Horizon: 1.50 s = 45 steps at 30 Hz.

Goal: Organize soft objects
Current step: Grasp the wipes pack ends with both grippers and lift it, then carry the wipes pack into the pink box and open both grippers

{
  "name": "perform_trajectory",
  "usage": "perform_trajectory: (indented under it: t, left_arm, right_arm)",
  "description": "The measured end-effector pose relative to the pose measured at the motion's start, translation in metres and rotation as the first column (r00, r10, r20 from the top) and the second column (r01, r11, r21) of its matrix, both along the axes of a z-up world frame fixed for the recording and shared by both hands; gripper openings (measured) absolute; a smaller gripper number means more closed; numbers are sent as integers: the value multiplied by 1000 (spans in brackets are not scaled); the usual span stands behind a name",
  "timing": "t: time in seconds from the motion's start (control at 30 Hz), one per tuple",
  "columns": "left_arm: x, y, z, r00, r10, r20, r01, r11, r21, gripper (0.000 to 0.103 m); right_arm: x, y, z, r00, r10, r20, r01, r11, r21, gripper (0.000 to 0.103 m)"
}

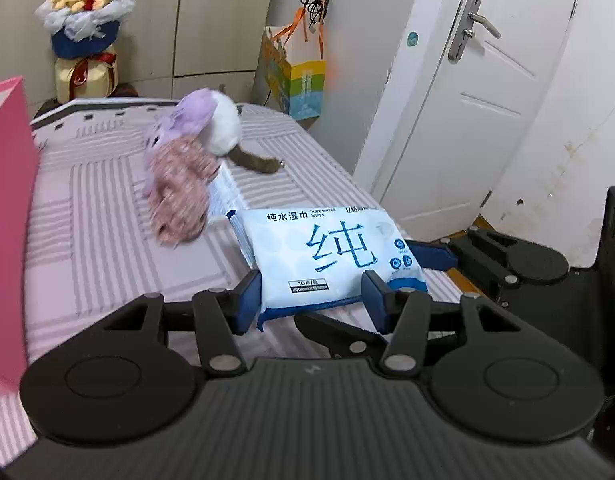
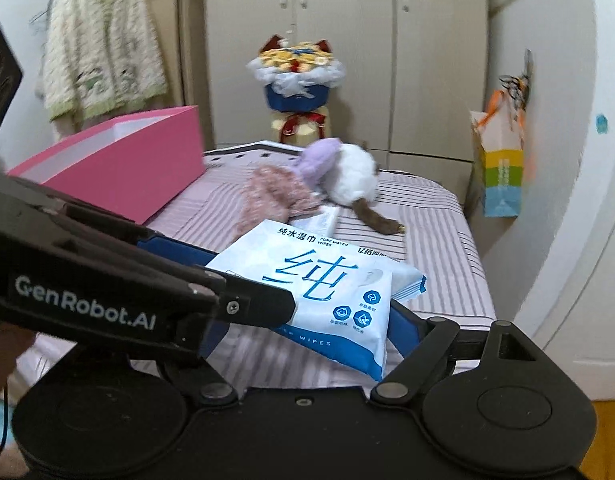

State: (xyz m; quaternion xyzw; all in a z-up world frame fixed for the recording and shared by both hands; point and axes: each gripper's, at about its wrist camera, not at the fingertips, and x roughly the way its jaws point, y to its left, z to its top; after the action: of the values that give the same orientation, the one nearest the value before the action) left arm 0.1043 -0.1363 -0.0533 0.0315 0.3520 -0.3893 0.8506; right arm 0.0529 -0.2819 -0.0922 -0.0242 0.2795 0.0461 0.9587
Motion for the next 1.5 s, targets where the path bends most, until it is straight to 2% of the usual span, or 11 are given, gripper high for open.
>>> perform_trajectory:
  t: [0.1,0.27,0.37,0.53,0.7,0.87,1.1,1.3,1.5]
  left_arm:
    - [-11,21,4,1000,7,-20,-7,1000,3,51]
    - [-32,50,21,1000,27,3,-27,999,21,51]
    - [-45,69,36,998,46,35,-47,998,32,51]
    - [-64,98,68,988,81,135,-89,994,58,51]
    - [-68,124,91,976,112,188,-128,989,73,51]
    - [-56,150,103,965,164,204,-177,983,51,51]
    - [-25,186,105,942,260,213,-269,963,14,51]
    - [14,215,101,927,331,178,-335,942,-11,51]
    - [54,233,87,919,378,112,-379,925,-11,52]
  right_arm:
    - [-8,15,7,999,40,-24,-40,999,-2,87]
    - [-24,45,24,993,116,-16,-117,993,-36,87]
    - [-34,65,38,988,156,14,-155,986,-65,87]
    - [-41,93,63,976,209,62,-205,977,-65,87]
    - [-40,118,83,959,259,113,-250,965,-82,87]
    - [-23,141,94,942,309,134,-298,950,-97,87]
    - [24,170,96,905,398,150,-387,917,-98,87]
    - [66,189,92,864,478,155,-471,878,-85,87]
    - [110,202,80,845,525,102,-522,851,-57,87]
